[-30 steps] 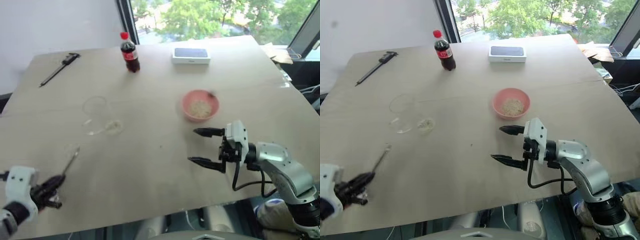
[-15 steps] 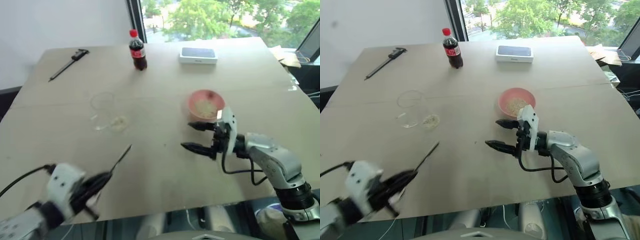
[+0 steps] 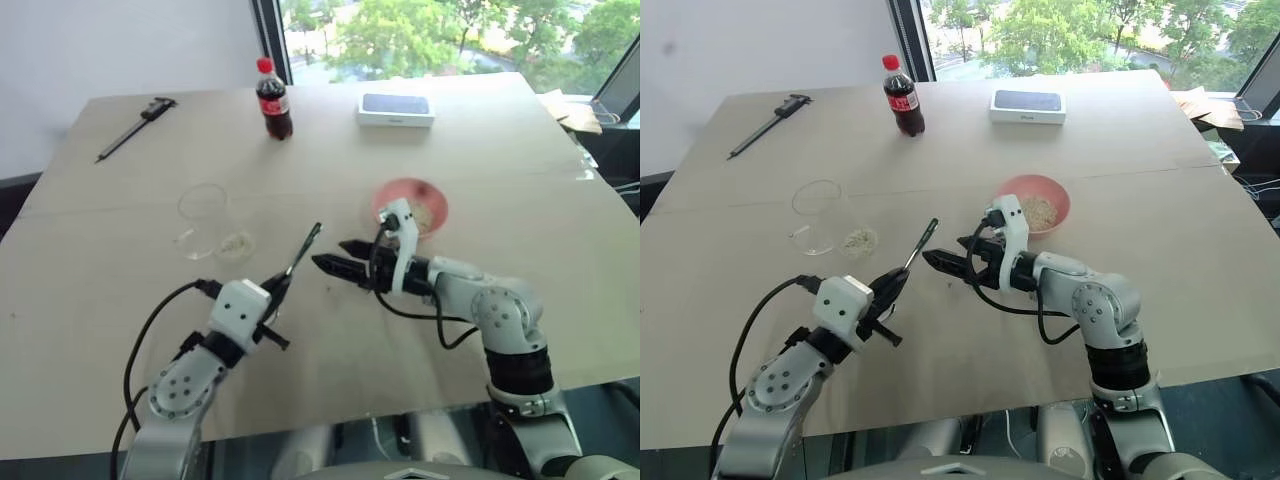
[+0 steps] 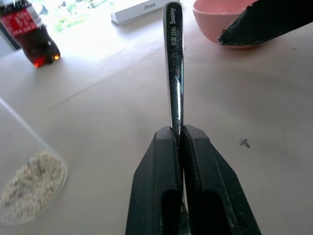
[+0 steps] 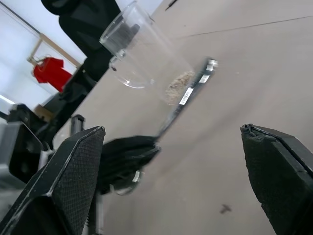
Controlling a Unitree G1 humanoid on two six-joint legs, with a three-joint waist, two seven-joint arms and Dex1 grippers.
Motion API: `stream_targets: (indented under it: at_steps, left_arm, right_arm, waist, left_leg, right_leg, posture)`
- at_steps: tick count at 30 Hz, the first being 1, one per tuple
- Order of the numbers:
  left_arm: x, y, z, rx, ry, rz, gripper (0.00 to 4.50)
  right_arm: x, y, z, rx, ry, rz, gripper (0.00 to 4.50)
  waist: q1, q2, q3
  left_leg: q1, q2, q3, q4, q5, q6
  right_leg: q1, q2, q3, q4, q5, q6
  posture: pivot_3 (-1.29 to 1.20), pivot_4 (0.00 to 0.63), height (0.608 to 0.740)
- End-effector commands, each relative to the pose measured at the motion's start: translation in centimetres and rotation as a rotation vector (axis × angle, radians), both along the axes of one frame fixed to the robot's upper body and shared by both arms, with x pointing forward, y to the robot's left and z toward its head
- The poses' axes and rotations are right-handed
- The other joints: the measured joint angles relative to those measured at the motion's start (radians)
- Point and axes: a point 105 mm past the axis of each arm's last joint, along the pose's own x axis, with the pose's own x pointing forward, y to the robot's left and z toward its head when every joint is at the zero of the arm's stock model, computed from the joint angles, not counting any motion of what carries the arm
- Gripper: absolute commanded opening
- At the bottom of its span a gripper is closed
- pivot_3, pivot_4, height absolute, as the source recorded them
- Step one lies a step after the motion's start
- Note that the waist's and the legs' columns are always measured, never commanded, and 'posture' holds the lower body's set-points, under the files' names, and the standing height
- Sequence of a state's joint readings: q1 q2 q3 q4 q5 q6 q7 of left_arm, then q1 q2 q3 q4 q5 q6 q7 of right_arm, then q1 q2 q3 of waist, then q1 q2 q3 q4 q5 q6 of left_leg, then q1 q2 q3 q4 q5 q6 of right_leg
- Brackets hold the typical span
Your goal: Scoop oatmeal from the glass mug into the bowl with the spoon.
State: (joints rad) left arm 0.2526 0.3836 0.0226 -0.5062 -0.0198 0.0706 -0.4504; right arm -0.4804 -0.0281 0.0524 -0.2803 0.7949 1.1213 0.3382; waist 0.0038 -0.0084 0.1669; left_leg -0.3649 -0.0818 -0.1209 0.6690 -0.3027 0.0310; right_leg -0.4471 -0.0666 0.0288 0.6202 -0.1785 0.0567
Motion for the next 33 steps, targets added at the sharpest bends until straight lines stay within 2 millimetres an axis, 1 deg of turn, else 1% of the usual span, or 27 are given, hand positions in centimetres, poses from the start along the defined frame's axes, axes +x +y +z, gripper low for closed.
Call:
stream_targets:
  at_steps: [1, 5, 11, 14, 16, 17, 18, 20, 21, 22, 31, 32, 33]
  left_arm:
    - [-0.2, -1.7, 0.5, 0.013, -0.063, -0.073, 0.04]
    - [0.1, -2.4, 0.8, -0.019, -0.079, -0.076, 0.04]
    - [0.1, -3.0, 1.0, -0.034, -0.073, -0.095, 0.04]
    - [0.1, -3.1, 1.2, -0.034, -0.073, -0.097, 0.0]
    - [0.1, -3.2, 1.2, -0.036, -0.07, -0.101, 0.0]
    - [0.1, -3.2, 1.3, -0.038, -0.067, -0.101, 0.0]
    - [0.1, -3.1, 1.3, -0.041, -0.065, -0.102, 0.0]
    - [0.1, -3.1, 1.3, -0.053, -0.059, -0.099, 0.0]
    - [0.1, -3.1, 1.3, -0.06, -0.057, -0.098, 0.0]
    - [0.2, -3.1, 1.3, -0.065, -0.054, -0.098, 0.0]
    - [0.3, -2.6, 0.7, -0.081, -0.029, -0.069, 0.0]
    - [0.3, -2.5, 0.7, -0.076, -0.035, -0.059, 0.74]
    - [0.3, -2.3, 0.7, -0.066, -0.046, -0.046, 1.03]
  right_arm:
    - [0.4, 0.7, 0.9, 0.02, 0.009, -0.013, 4.5]
    - [1.0, 1.2, 1.2, 0.041, 0.02, -0.031, 4.5]
    - [1.6, 1.3, 1.7, 0.071, 0.026, -0.057, 4.5]
    - [1.8, 1.0, 1.8, 0.075, 0.023, -0.07, 3.66]
    - [2.0, 0.8, 1.9, 0.081, 0.023, -0.082, 2.77]
    - [2.1, 0.6, 1.9, 0.086, 0.025, -0.087, 2.05]
    - [2.1, 0.4, 2.0, 0.085, 0.023, -0.09, 1.76]
    - [2.2, 0.0, 2.0, 0.079, 0.018, -0.093, 0.85]
    - [2.2, 0.0, 2.0, 0.078, 0.016, -0.093, 0.3]
    - [2.2, -0.1, 2.1, 0.076, 0.015, -0.094, 0.06]
    - [2.4, 0.2, 2.1, 0.068, 0.018, -0.099, 0.06]
    - [2.5, 0.1, 2.1, 0.068, 0.02, -0.103, 0.0]
    - [2.5, 0.1, 2.1, 0.067, 0.022, -0.107, 0.0]
  waist:
    - [-0.003, 0.0, 0.0]
    - [-0.016, 0.0, 0.0]
    - [-0.02, 0.0, 0.0]
    - [-0.02, 0.0, 0.0]
    - [-0.02, 0.0, 0.0]
    - [-0.02, 0.0, 0.0]
    - [-0.02, 0.0, 0.0]
    - [-0.02, 0.0, 0.0]
    - [-0.021, 0.001, 0.0]
    - [-0.024, 0.001, 0.0]
    - [-0.022, 0.001, 0.0]
    - [-0.022, 0.001, 0.0]
    - [-0.021, 0.001, 0.0]
  left_leg:
    - [0.0, 0.0, 0.0, 0.0, 0.0, 0.0]
    - [0.001, 0.0, 0.0, 0.0, 0.001, -0.001]
    - [0.002, 0.0, 0.0, 0.001, 0.001, -0.001]
    - [0.001, 0.0, 0.0, 0.001, 0.001, -0.001]
    - [0.001, 0.0, 0.0, 0.001, 0.001, -0.001]
    - [0.001, 0.0, 0.0, 0.001, 0.001, -0.001]
    - [0.001, 0.0, 0.0, 0.001, 0.001, -0.001]
    - [0.001, 0.0, 0.0, 0.001, 0.001, -0.001]
    - [0.001, 0.0, 0.0, 0.001, 0.001, -0.001]
    - [0.001, 0.0, 0.0, 0.001, 0.001, -0.001]
    - [0.001, 0.0, 0.0, 0.001, 0.001, -0.001]
    - [0.001, 0.0, 0.0, 0.001, 0.001, -0.001]
    - [0.001, 0.0, 0.0, 0.001, 0.001, -0.001]
  right_leg:
    - [0.0, 0.0, 0.0, 0.001, 0.0, 0.0]
    - [0.0, 0.0, 0.0, 0.003, 0.0, 0.0]
    - [-0.001, 0.001, 0.0, 0.005, 0.0, 0.0]
    - [-0.001, 0.001, 0.0, 0.005, 0.0, 0.0]
    - [-0.001, 0.001, 0.0, 0.005, 0.0, 0.0]
    - [-0.001, 0.001, 0.0, 0.005, 0.0, 0.0]
    - [-0.001, 0.001, 0.0, 0.005, 0.0, 0.0]
    - [-0.001, 0.001, 0.0, 0.005, 0.0, 0.0]
    - [-0.001, 0.001, 0.0, 0.005, 0.0, 0.0]
    - [-0.001, 0.001, 0.0, 0.005, 0.0, 0.0]
    - [-0.001, 0.002, 0.001, 0.005, 0.0, 0.0]
    - [-0.001, 0.002, 0.001, 0.005, 0.0, 0.0]
    - [-0.001, 0.002, 0.001, 0.005, 0.0, 0.0]
  posture:
    - [0.0, 0.15, 0.74]
    - [0.0, 0.15, 0.74]
    - [0.0, 0.15, 0.74]
    - [0.0, 0.15, 0.74]
    - [0.0, 0.15, 0.74]
    - [0.0, 0.15, 0.74]
    - [0.0, 0.15, 0.74]
    - [0.0, 0.15, 0.74]
    - [0.0, 0.15, 0.74]
    - [0.0, 0.15, 0.74]
    - [0.0, 0.15, 0.74]
    - [0.0, 0.15, 0.74]
    - [0.0, 0.15, 0.74]
